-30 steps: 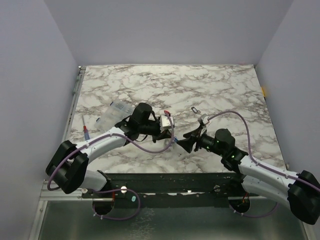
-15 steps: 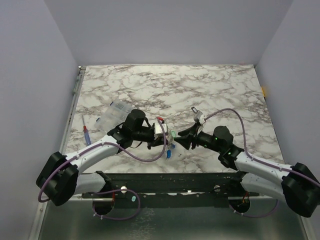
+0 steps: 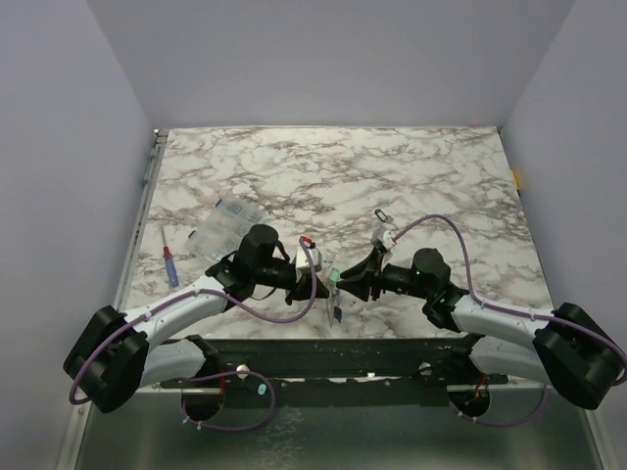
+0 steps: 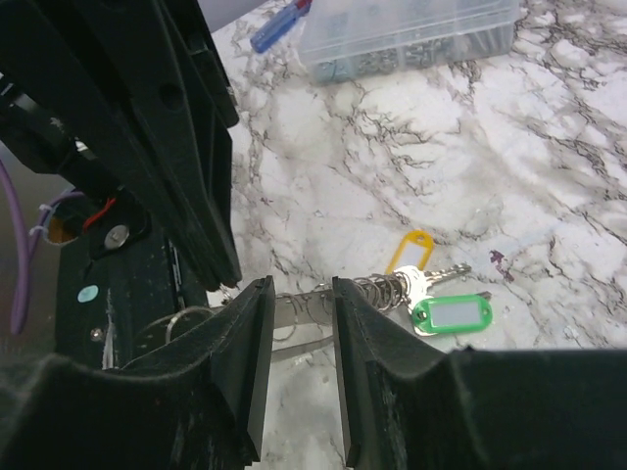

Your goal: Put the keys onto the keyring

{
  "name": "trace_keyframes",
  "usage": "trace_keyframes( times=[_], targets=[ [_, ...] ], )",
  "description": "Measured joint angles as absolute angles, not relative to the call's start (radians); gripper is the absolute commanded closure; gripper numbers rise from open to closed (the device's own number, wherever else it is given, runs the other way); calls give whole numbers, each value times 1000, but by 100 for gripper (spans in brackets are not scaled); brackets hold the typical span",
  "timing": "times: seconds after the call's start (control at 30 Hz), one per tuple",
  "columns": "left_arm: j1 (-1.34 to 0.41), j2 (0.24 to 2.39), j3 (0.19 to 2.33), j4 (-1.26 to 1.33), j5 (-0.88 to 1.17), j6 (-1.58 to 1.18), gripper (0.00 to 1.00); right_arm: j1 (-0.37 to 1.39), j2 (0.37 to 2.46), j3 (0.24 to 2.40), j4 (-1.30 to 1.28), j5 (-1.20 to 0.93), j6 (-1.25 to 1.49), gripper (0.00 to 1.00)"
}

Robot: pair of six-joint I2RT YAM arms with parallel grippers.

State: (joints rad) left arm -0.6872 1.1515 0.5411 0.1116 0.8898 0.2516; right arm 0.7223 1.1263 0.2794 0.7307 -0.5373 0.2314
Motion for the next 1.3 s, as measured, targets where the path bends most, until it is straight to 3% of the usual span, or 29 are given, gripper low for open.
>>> trace_keyframes(
  times=[0.37, 0.77, 1.3],
  targets=[
    [-687, 1146, 533, 133, 935, 245, 100, 720, 1174, 271, 737, -466, 223, 62],
    [-675, 1130, 532, 133, 936, 243, 100, 720, 1215, 272, 761, -645, 281, 62],
    [-662, 1130, 532, 140, 936, 220, 100, 743, 1220, 316, 719, -704, 282, 62]
  ],
)
